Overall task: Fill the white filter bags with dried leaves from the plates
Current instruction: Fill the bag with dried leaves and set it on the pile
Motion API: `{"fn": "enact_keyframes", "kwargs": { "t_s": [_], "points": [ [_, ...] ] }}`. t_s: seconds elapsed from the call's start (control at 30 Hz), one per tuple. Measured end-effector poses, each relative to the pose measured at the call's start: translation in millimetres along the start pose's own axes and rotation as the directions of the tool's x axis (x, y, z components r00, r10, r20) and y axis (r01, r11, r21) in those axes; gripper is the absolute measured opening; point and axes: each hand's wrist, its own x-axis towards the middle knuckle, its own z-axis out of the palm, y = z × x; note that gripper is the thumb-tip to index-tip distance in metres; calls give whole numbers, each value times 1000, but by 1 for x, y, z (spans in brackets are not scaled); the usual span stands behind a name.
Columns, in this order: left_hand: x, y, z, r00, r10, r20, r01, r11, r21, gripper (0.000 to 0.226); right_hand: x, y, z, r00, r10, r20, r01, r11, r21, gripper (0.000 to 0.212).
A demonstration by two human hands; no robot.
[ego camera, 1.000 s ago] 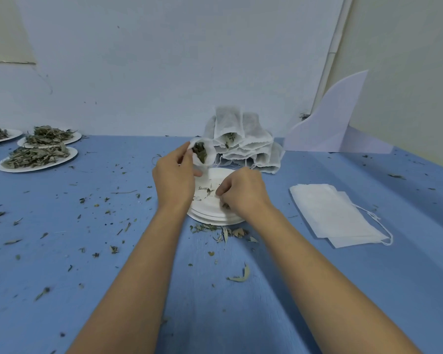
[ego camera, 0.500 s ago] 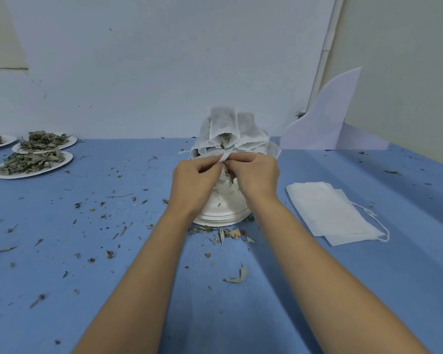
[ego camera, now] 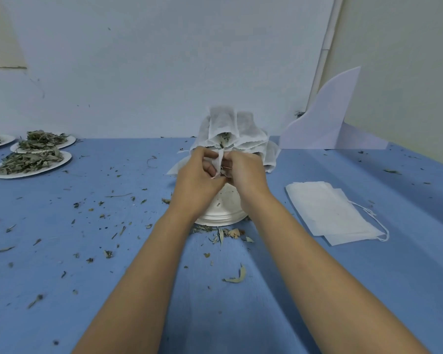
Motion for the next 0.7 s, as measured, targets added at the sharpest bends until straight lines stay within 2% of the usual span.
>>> {"fn": "enact_keyframes", "kwargs": {
  "t_s": [0.13, 0.2, 0.3, 0.4, 0.47, 0.5, 0.63, 0.7],
  "points": [
    [2, -7, -9, 996, -18, -87, 20, 999, 26, 18, 0, -1, -3, 989, -17, 146, 17, 1000, 4, 44],
    [2, -9, -11, 996, -22, -91, 24, 1000, 20, 14, -1, -2, -1, 987, -22, 160, 29, 999, -41, 41],
    [4, -9, -13, 992, -31, -123, 31, 999, 4, 19, -5, -4, 2, 992, -77, 104, 89, 990, -114, 24],
    [5, -8, -13, 982, -56, -182, 49, 998, -47, 24, -9, -3, 0, 979, -202, -30, 195, 969, -151, 28],
    [6, -8, -14, 973, -90, -214, 77, 995, -68, 24, -10, -5, -4, 966, -242, -93, 227, 962, -151, 19],
    [6, -9, -14, 969, -102, -224, 87, 993, -77, 23, -8, -6, -6, 969, -239, -65, 227, 961, -155, 16],
    [5, -8, -14, 976, -107, -188, 88, 990, -109, 17, -5, -2, -13, 964, -98, 249, 144, 974, -176, 31],
    [4, -5, -14, 982, -116, -146, 94, 984, -151, 16, -3, 2, -14, 957, -62, 283, 87, 993, -78, 24]
  ]
}}
